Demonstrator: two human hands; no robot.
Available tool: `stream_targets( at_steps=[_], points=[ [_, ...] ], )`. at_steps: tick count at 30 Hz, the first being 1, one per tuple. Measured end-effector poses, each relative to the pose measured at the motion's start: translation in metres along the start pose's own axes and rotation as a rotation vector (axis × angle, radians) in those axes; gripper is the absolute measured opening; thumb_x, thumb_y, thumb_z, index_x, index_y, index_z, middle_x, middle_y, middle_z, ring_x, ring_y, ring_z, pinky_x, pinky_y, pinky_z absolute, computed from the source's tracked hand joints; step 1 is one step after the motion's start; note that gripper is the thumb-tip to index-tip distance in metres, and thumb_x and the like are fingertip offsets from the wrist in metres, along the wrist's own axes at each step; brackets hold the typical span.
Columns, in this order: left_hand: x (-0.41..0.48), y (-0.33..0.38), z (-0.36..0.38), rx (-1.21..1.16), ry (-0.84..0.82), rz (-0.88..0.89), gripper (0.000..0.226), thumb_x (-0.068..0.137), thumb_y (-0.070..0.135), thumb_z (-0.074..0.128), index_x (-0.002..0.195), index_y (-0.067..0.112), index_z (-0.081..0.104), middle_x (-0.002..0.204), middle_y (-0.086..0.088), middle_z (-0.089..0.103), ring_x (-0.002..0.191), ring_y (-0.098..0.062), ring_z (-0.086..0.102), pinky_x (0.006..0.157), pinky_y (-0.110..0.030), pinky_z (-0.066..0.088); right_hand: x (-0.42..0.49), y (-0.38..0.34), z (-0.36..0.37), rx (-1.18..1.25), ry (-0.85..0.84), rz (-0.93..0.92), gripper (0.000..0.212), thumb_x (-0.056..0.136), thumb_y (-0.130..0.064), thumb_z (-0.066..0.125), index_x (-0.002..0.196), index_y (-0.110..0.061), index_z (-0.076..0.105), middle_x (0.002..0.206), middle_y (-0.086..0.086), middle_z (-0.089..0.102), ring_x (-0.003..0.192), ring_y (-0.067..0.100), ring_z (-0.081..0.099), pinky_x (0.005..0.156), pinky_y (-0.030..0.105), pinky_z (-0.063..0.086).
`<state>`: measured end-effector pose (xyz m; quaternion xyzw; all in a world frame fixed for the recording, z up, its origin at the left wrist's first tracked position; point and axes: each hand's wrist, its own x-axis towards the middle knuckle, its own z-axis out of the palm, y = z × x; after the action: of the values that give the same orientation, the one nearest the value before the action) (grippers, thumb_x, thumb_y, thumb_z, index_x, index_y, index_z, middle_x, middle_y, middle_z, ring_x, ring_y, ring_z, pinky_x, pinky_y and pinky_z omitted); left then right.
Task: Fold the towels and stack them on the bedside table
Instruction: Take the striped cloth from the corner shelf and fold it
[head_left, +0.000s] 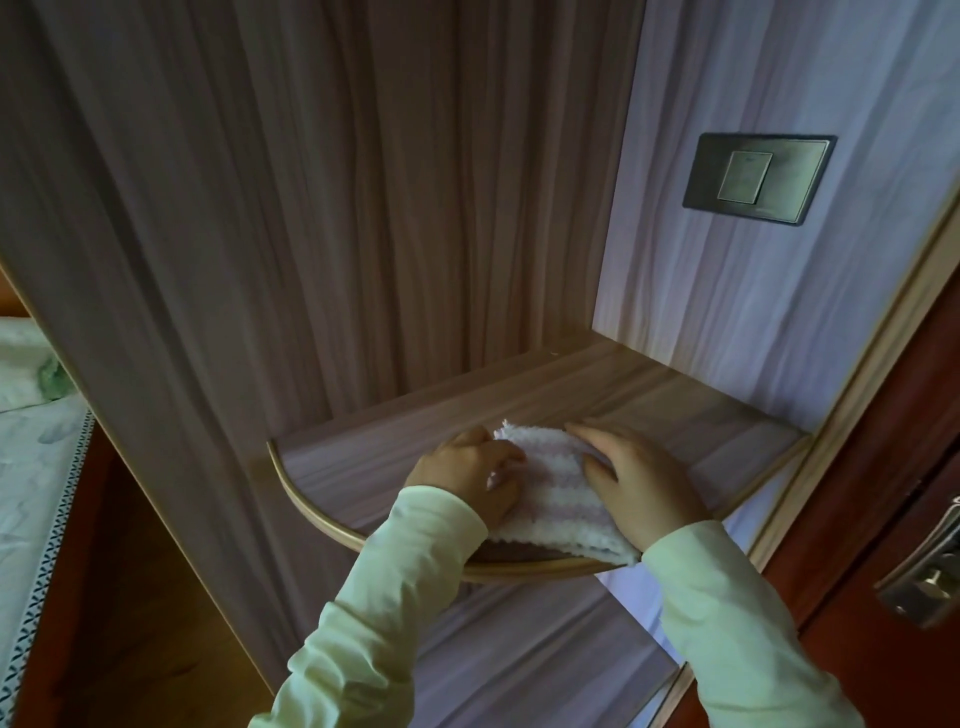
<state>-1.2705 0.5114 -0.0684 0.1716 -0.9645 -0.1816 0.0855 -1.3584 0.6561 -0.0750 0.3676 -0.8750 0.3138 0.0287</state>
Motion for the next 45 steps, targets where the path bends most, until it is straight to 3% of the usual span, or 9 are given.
stream_targets(
  at_steps=[2,6,11,16,20,24,29,39,45],
  points=[
    [0.001,0.001,0.000,-0.011,0.018,-0.069,0.035,0.088,0.036,0.051,0.122,0.029,0.055,0.124,0.001,0.051,0.113,-0.023,0.054,0.093,-0.031,0.045,-0.002,-0.001,0.000,0.056,-0.038,-0.065,0.039,0.095,-0.015,0.044,0.134,-0.017,0.048,0.145,-0.001,0.042,0.137,0.013,0.034,0.109,0.016,0.020],
    [0.004,0.003,0.003,0.082,-0.025,-0.149,0.037,0.088,0.042,0.050,0.118,0.020,0.050,0.126,0.000,0.054,0.120,-0.022,0.047,0.098,-0.033,0.037,-0.006,-0.002,0.006,-0.183,-0.240,-0.057,0.057,0.087,-0.045,0.022,0.142,-0.034,0.029,0.156,-0.011,0.017,0.144,0.008,0.012,0.116,0.031,0.012],
    [0.008,0.009,-0.002,0.057,-0.047,-0.159,0.029,0.090,0.038,0.049,0.109,0.016,0.052,0.120,-0.004,0.061,0.113,-0.027,0.055,0.093,-0.030,0.038,-0.006,-0.005,0.006,-0.229,-0.267,-0.019,0.048,0.096,-0.044,0.027,0.143,-0.038,0.021,0.156,-0.018,0.011,0.144,0.005,0.006,0.114,0.032,0.007],
    [0.010,0.003,-0.011,-0.029,-0.014,-0.196,0.026,0.090,0.037,0.051,0.110,0.021,0.053,0.114,0.000,0.065,0.109,-0.023,0.058,0.094,-0.028,0.039,-0.003,0.004,0.004,-0.157,-0.271,-0.023,0.083,0.064,-0.062,-0.003,0.140,-0.045,0.025,0.155,-0.019,0.013,0.144,0.005,0.007,0.116,0.036,0.011],
    [0.010,0.001,-0.006,0.086,0.097,-0.089,0.036,0.091,0.032,0.047,0.126,0.029,0.049,0.136,0.008,0.046,0.125,-0.017,0.044,0.102,-0.030,0.035,-0.003,0.003,0.001,-0.150,-0.270,-0.021,0.084,0.063,-0.061,-0.003,0.140,-0.045,0.024,0.155,-0.020,0.011,0.144,0.003,0.007,0.117,0.036,0.010],
    [-0.002,0.015,0.011,0.089,-0.007,0.113,0.078,0.071,0.055,0.006,0.138,0.032,0.036,0.152,0.011,0.026,0.141,-0.011,0.023,0.113,-0.030,0.022,-0.001,0.004,-0.001,-0.225,-0.339,-0.017,0.079,0.068,-0.058,-0.004,0.144,-0.042,0.014,0.155,-0.022,0.004,0.143,0.000,0.002,0.116,0.034,0.006],
    [0.000,0.011,0.020,0.256,-0.199,0.057,0.053,0.098,0.043,0.020,0.147,0.031,0.005,0.157,0.015,0.000,0.145,-0.008,-0.003,0.117,-0.043,0.000,0.003,0.009,-0.003,-0.266,-0.418,0.016,0.050,0.098,-0.038,0.025,0.145,-0.040,0.009,0.156,-0.021,0.000,0.144,0.001,0.001,0.117,0.042,0.007],
    [0.004,0.007,0.014,0.208,-0.245,-0.043,0.060,0.091,0.056,0.029,0.143,0.043,0.001,0.156,0.014,-0.009,0.145,-0.009,-0.009,0.116,-0.047,-0.006,0.010,0.016,-0.009,-0.194,-0.347,-0.029,0.041,0.098,-0.037,0.031,0.138,-0.044,0.031,0.151,-0.018,0.025,0.139,0.009,0.024,0.114,0.041,0.018],
    [0.000,-0.008,-0.005,0.217,-0.089,-0.243,0.062,0.090,0.051,0.040,0.144,0.041,0.009,0.158,0.004,0.002,0.146,-0.018,0.007,0.118,-0.045,0.008,0.013,0.018,-0.016,-0.016,-0.169,-0.028,0.018,0.089,-0.029,0.055,0.102,-0.025,0.066,0.096,-0.001,0.068,0.091,0.020,0.061,0.080,0.035,0.049]
  ],
)
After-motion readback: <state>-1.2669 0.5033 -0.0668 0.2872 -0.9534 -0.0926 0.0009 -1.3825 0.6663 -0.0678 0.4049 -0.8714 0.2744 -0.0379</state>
